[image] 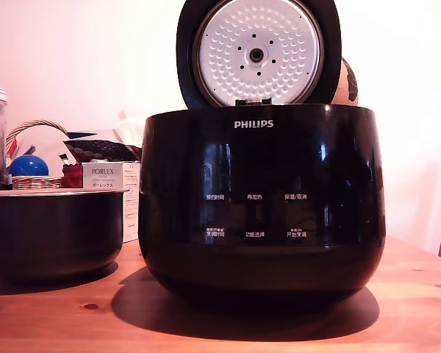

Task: Pick up the metallic pot next to the rice cooker

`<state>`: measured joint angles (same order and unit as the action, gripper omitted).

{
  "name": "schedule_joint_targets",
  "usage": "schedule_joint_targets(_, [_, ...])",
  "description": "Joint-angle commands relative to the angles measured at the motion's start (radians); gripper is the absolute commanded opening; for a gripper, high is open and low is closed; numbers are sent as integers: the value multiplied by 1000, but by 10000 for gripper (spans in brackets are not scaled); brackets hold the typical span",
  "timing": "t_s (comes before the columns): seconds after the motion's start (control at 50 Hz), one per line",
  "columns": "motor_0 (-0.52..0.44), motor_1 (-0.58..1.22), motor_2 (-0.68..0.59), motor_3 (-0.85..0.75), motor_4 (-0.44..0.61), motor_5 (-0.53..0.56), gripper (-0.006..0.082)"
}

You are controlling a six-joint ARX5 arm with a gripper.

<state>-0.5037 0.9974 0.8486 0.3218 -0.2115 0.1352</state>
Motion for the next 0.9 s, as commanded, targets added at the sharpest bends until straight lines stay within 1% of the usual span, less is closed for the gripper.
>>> schedule_joint_targets(0.0, [24,-4,-21,-14,-6,4,-24])
schedule_joint_targets(0.32, [24,-4,-21,-6,-3,4,-24])
schedule_joint_targets(0.52, [28,-4,-21,27,-12,7,-24])
schedule_joint_targets(0.64, [58,-12,-21,26,-9,85,-24])
schedule_joint_targets(0.66, [65,-16,-18,11,0,85,-24])
schedule_joint_targets(0.68, [72,-18,-14,-11,11,128,-24])
schedule_joint_targets(0.74, [93,-29,10,-106,62,128,-24])
schedule_joint_targets(0.76, [99,-33,19,-151,77,185,-24])
schedule_joint_targets(0.8, [111,-39,43,-241,106,192,-24])
schedule_joint_targets(0.82, [116,-39,57,-287,121,220,-24])
schedule_joint_targets(0.84, [122,-40,76,-335,132,227,-24])
schedule_joint_targets(0.86, [127,-42,94,-404,159,227,-24])
schedule_joint_targets(0.88, [132,-43,112,-461,177,261,-24])
